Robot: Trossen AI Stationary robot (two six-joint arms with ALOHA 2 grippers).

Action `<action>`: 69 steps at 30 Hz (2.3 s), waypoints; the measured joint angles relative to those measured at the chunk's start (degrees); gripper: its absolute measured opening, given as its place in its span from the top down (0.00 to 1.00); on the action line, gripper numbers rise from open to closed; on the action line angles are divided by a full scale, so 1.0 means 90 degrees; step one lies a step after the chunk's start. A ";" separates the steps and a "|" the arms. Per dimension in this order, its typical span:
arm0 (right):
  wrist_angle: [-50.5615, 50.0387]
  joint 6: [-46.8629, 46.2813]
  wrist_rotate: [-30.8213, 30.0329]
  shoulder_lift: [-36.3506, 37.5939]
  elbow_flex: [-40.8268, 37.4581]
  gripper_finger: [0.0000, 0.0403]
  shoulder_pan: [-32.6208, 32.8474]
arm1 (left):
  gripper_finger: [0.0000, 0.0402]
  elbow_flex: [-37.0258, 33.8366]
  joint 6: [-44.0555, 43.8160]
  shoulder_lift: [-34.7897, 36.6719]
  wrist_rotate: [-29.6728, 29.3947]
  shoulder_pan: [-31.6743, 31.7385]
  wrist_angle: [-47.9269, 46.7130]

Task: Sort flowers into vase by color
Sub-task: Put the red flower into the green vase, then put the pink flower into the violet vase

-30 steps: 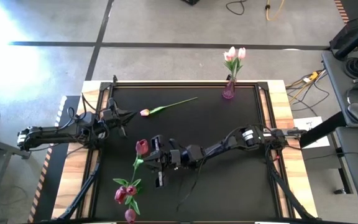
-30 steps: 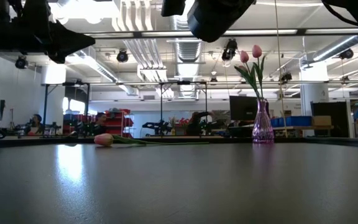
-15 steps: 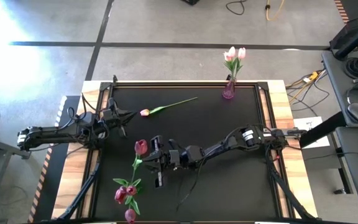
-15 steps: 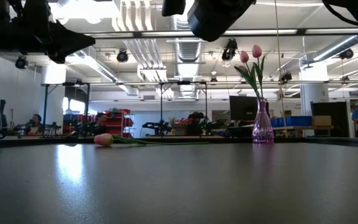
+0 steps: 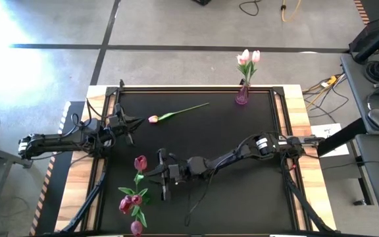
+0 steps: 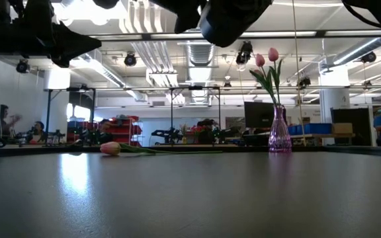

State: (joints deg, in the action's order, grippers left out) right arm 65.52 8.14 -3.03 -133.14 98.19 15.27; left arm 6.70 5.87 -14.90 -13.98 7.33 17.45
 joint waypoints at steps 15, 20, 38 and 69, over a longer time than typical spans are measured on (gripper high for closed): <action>-0.1723 -0.0010 0.0000 0.0091 -0.0002 0.83 0.0000 | 1.00 0.0000 -0.0046 0.0002 0.0000 0.0002 -0.0042; -0.2704 -0.0244 0.0010 0.0307 -0.0002 0.67 0.0008 | 1.00 0.0000 -0.0046 0.0002 0.0000 0.0001 -0.0053; -0.7285 0.0439 -0.1201 0.2290 -0.0774 0.69 0.0051 | 1.00 0.0000 -0.0046 0.0005 0.0070 0.0002 -0.0107; -0.9392 0.0801 0.0185 0.1541 -0.0402 0.65 -0.3361 | 1.00 0.0228 -0.0155 -0.0041 0.0124 0.0002 -0.0537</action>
State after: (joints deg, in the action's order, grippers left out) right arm -19.01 15.35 -1.37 -119.28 94.57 -14.98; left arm 8.75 4.47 -15.27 -12.86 7.35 12.62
